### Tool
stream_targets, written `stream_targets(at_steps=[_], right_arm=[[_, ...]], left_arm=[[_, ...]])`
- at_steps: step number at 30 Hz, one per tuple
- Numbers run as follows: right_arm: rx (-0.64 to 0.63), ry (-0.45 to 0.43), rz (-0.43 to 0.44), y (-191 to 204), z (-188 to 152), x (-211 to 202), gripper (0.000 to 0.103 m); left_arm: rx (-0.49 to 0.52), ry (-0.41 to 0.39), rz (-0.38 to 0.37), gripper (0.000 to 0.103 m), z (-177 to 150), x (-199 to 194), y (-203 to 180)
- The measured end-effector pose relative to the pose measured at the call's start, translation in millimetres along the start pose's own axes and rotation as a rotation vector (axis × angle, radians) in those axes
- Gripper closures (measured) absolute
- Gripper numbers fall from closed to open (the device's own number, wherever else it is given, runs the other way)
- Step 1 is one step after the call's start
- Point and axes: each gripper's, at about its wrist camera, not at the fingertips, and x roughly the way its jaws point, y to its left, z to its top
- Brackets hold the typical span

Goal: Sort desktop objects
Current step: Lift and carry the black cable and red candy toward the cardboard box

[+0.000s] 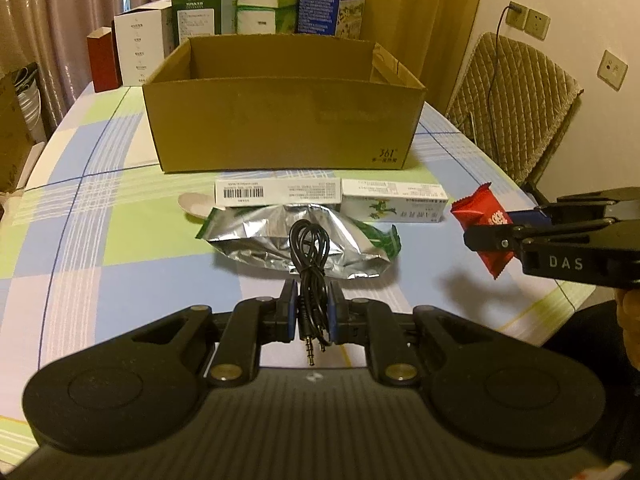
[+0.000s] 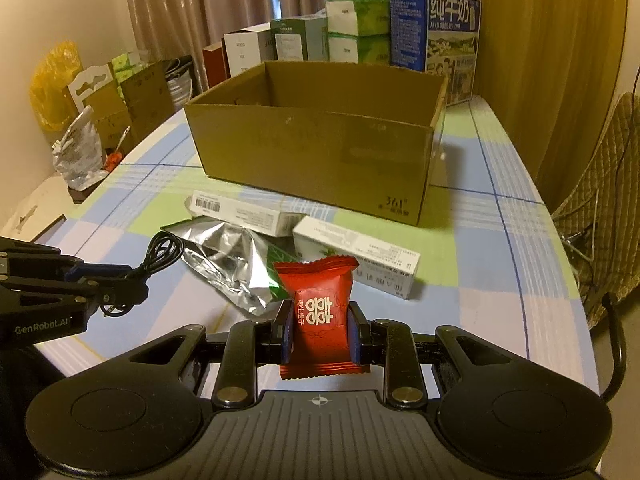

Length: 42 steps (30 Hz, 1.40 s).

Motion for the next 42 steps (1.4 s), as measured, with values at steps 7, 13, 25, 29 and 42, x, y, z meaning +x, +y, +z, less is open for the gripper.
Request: stream_targets(at_steps=[7, 13, 25, 29, 42], right_arm=[[0.002, -0.006, -0.004, -1, 1, -4, 0.08], [0.008, -0.006, -0.008, -4, 0, -7, 0.08], [0.017, -0.006, -0.021, -12, 15, -5, 0.08], [0.018, -0.015, -0.02, -15, 31, -1, 0.08], [0.022, -0.085, 0.013, -27, 127, 19, 0.08]], left_arm=[[0.001, -0.009, 0.001, 0.092, 2, -5, -2], [0.005, -0.01, -0.002, 0.092, 4, -5, -4], [0.018, -0.022, 0.004, 0.092, 17, -2, -1], [0.019, -0.034, 0.009, 0.092, 30, 0, 5], [0.049, -0.094, 0.019, 0.092, 112, 19, 29]])
